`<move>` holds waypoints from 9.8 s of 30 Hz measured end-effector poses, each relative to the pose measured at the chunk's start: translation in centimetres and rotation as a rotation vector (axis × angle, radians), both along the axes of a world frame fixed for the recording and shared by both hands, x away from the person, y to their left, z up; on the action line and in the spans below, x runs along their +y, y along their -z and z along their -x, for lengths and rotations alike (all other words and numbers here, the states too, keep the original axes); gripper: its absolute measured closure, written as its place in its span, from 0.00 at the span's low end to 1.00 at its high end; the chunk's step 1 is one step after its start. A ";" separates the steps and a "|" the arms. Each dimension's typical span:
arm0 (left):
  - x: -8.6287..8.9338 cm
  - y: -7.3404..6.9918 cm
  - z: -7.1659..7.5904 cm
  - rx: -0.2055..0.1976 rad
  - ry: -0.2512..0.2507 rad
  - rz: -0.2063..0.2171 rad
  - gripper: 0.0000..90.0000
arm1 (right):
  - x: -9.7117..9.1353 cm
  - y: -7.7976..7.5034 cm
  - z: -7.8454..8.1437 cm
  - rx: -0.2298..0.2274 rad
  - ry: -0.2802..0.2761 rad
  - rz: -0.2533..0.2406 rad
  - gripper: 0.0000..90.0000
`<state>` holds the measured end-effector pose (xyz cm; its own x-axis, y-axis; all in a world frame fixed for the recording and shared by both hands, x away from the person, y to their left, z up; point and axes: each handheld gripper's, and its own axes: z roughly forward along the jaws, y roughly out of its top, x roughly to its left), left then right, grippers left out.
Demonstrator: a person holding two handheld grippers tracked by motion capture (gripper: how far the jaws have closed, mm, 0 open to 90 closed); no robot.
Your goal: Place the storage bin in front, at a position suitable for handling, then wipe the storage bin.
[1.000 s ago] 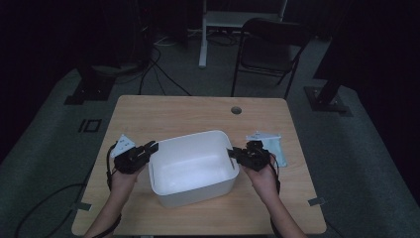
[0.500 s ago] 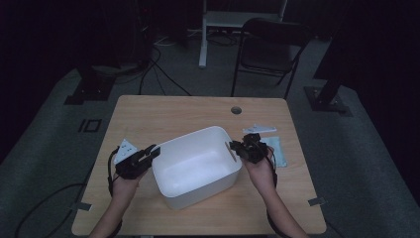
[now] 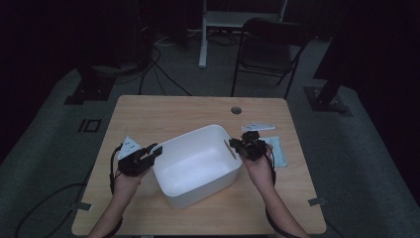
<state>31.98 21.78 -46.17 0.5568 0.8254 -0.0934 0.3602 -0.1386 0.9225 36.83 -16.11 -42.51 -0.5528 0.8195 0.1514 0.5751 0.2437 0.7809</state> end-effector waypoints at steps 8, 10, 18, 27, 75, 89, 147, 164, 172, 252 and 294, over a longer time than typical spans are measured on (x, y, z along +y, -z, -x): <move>-0.3 0.0 0.0 0.001 -0.024 -0.004 0.86 | -0.1 0.1 0.0 0.004 -0.002 -0.013 0.95; -0.5 0.0 0.0 -0.003 -0.040 -0.011 0.88 | -0.2 0.1 0.0 0.002 -0.002 -0.014 0.95; -0.6 0.0 -0.2 -0.015 -0.046 -0.016 0.88 | -0.3 0.1 0.0 0.007 -0.008 -0.019 0.94; -0.1 -0.1 -1.6 -0.005 -0.004 -0.008 0.88 | -0.5 0.1 -0.2 0.023 -0.009 -0.039 0.93; 0.7 -0.3 -2.2 0.016 0.085 -0.003 0.90 | -1.4 0.2 2.9 0.012 -0.033 -0.085 0.74; 0.8 -0.2 -2.2 0.004 0.092 0.001 0.89 | -3.3 -1.3 3.1 -0.055 -0.023 -0.111 0.64; 0.8 0.1 -2.1 -0.002 0.083 0.041 0.89 | -12.0 9.7 -4.3 0.002 0.229 0.040 0.37; 0.8 0.1 -2.1 -0.003 0.081 0.041 0.89 | -11.6 11.8 -5.3 0.037 0.256 0.088 0.34; 0.8 0.1 -2.1 -0.003 0.082 0.041 0.89 | -10.9 11.9 -5.4 0.020 0.224 0.181 0.32; 0.5 0.0 -2.0 -0.006 0.075 0.033 0.90 | -7.2 1.2 8.1 -0.164 -0.252 -0.157 0.95; 0.0 0.0 -2.0 -0.012 0.076 0.020 0.89 | -7.2 3.1 6.1 -0.077 -0.277 -0.215 0.96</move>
<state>33.94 21.79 -46.20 0.6192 0.7786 -0.1018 0.3378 -0.1471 0.9296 30.68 -23.28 -45.64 -0.7659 0.5910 0.2530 0.4477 0.2078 0.8697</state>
